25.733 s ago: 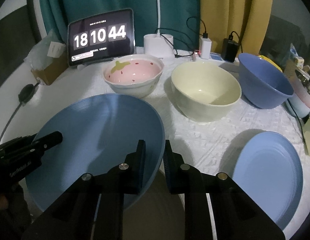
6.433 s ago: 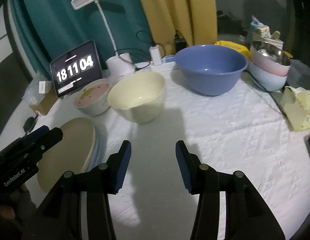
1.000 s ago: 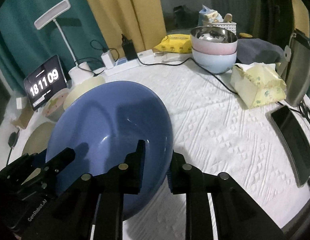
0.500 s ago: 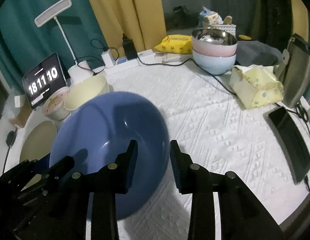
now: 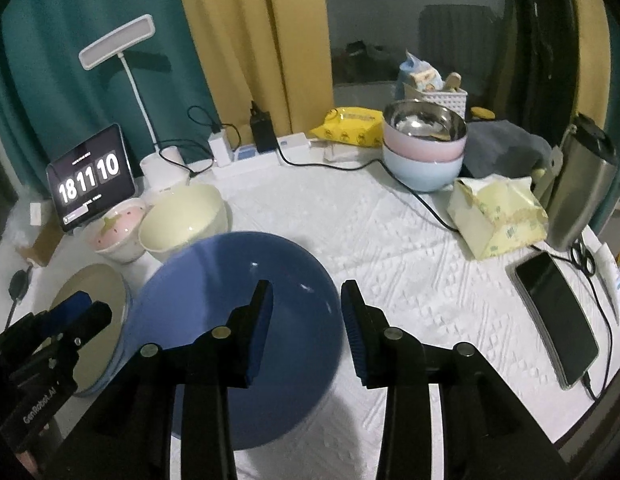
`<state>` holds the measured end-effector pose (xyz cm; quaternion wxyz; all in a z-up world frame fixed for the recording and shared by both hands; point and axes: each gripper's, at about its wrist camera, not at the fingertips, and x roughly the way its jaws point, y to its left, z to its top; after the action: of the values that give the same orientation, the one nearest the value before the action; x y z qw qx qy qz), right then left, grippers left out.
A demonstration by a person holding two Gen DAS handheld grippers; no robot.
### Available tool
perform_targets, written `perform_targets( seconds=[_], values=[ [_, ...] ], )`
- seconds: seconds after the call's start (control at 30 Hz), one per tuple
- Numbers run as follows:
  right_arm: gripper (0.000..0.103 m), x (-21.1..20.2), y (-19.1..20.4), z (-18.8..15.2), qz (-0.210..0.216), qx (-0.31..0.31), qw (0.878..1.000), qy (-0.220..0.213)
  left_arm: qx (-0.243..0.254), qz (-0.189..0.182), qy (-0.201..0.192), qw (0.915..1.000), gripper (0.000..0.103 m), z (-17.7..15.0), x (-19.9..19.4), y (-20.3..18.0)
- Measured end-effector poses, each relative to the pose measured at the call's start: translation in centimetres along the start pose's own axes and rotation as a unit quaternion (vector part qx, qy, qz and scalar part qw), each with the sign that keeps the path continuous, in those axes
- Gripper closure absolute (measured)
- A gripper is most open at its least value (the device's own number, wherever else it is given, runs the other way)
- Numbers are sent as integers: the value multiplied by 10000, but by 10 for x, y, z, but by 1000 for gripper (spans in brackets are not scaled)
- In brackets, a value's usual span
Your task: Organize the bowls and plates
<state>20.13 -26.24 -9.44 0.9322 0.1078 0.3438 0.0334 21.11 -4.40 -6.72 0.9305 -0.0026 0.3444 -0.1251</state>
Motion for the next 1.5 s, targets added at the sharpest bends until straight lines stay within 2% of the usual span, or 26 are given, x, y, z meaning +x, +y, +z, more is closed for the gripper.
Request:
perform_targets(
  seconds=[0.2, 0.3, 0.9, 1.23, 1.5],
  values=[
    [66, -1, 12, 11, 85, -129, 9999, -67, -95, 127, -129, 9998, 64, 11, -2, 12],
    [66, 0, 17, 17, 123, -180, 9997, -113, -148, 150, -187, 9996, 58, 16, -2, 17],
    [66, 17, 47, 53, 329, -524, 9980, -161, -315, 325, -414, 9981, 57, 49, 9, 40],
    [66, 39, 63, 74, 434, -674, 9967, -110, -500, 452, -448, 9967, 57, 64, 25, 58],
    [66, 66, 78, 90, 472, -801, 9957, 34, -609, 527, -317, 9962, 57, 75, 48, 69]
  ],
)
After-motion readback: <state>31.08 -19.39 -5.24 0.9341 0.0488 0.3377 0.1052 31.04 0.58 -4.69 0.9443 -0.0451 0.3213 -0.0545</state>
